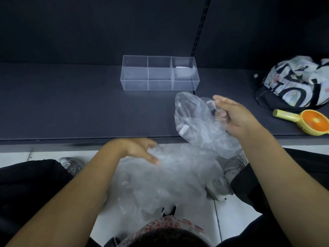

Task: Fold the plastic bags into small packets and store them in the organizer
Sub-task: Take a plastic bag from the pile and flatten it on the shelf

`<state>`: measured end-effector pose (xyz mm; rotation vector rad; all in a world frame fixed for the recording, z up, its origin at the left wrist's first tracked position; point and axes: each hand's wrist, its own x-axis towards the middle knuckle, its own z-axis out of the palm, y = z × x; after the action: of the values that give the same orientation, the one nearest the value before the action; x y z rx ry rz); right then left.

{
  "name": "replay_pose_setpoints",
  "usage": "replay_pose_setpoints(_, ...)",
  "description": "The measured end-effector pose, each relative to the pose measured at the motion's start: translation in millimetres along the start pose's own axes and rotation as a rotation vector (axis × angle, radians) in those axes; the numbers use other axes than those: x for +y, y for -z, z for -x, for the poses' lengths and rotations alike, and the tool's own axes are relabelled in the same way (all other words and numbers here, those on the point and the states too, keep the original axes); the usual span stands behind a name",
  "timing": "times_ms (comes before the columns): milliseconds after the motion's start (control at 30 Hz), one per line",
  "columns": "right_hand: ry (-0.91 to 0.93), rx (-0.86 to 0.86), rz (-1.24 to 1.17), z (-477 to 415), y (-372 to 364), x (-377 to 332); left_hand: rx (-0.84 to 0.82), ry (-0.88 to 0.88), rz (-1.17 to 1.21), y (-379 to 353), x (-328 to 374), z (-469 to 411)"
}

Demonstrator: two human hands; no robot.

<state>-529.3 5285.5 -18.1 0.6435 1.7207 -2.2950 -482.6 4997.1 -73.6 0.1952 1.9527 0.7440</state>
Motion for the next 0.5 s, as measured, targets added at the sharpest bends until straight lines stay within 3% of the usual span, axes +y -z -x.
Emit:
replay_pose_setpoints(100,-0.096,-0.031,-0.227,5.0,-9.9,0.1,0.334,-0.204,0.498,5.3,35.7,7.3)
replay_pose_setpoints(200,-0.187,-0.104,-0.36,9.5,-23.5,2.6,0.352,-0.22,0.901,-7.9,70.9,4.4)
replay_pose_setpoints(300,-0.213,-0.159,-0.346,12.0,-28.2,4.3,0.386,-0.191,1.227,-19.2,81.6,-2.6)
replay_pose_setpoints(400,-0.208,0.011,-0.249,8.3,-13.1,6.2,0.485,-0.151,1.369,-11.5,69.4,0.2)
replay_pose_setpoints(500,-0.181,0.215,-0.122,0.2,12.8,11.1,0.479,-0.206,1.467,1.5,54.2,8.7)
